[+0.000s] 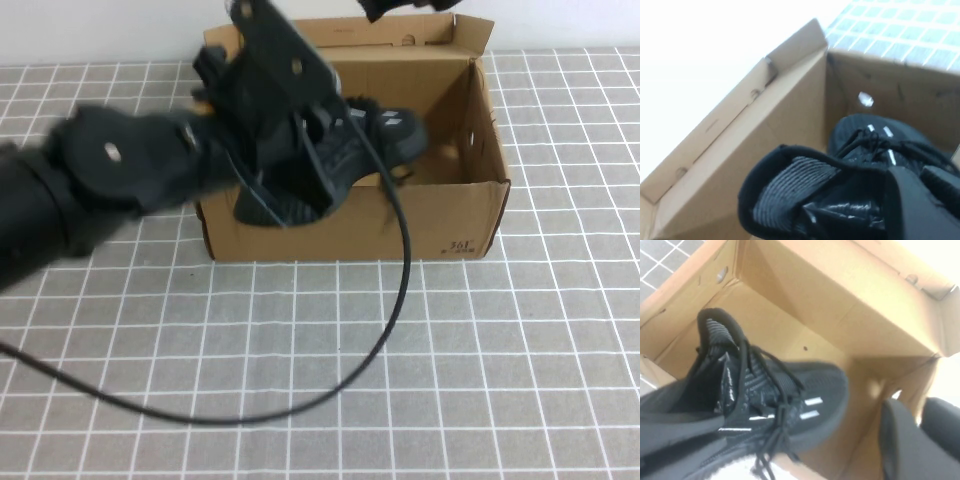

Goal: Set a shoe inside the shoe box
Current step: Place the shoe in the shoe box

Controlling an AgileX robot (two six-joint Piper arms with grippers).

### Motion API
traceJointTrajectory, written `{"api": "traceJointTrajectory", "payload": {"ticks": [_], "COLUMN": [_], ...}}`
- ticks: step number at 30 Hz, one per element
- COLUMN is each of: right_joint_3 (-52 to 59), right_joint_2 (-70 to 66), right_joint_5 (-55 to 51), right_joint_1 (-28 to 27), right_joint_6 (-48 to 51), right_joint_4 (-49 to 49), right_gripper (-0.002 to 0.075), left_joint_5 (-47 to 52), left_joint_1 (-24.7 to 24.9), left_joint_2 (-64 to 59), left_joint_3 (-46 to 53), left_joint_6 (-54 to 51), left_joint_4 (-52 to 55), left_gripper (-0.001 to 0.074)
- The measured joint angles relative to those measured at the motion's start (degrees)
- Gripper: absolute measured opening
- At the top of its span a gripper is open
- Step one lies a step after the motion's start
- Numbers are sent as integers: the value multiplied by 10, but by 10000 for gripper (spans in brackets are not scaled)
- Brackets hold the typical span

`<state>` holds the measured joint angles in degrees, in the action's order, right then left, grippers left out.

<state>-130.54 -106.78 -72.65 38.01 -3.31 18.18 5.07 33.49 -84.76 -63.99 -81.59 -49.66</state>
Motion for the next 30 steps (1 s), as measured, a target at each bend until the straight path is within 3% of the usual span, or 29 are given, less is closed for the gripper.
{"api": "traceJointTrajectory", "payload": {"ticks": [4,16,30], "right_joint_3": [0,15,378], "right_joint_2": [12,65,334], "right_joint_5": [0,0,0], "right_joint_1": [0,0,0], "right_joint_6": [5,-4,-134], "right_joint_4": [9,0,44], "right_gripper": [-1,-16,-16], "left_joint_5": [72,318,515], "left_joint_1": [-32,-145,-202], "left_joint_2": [0,-79,-254], "left_joint_3": [-48,-245,-459], "left_joint_6": [2,-4,-89], "left_joint_4": [-3,12,-71], "left_gripper": [15,15,15]}}
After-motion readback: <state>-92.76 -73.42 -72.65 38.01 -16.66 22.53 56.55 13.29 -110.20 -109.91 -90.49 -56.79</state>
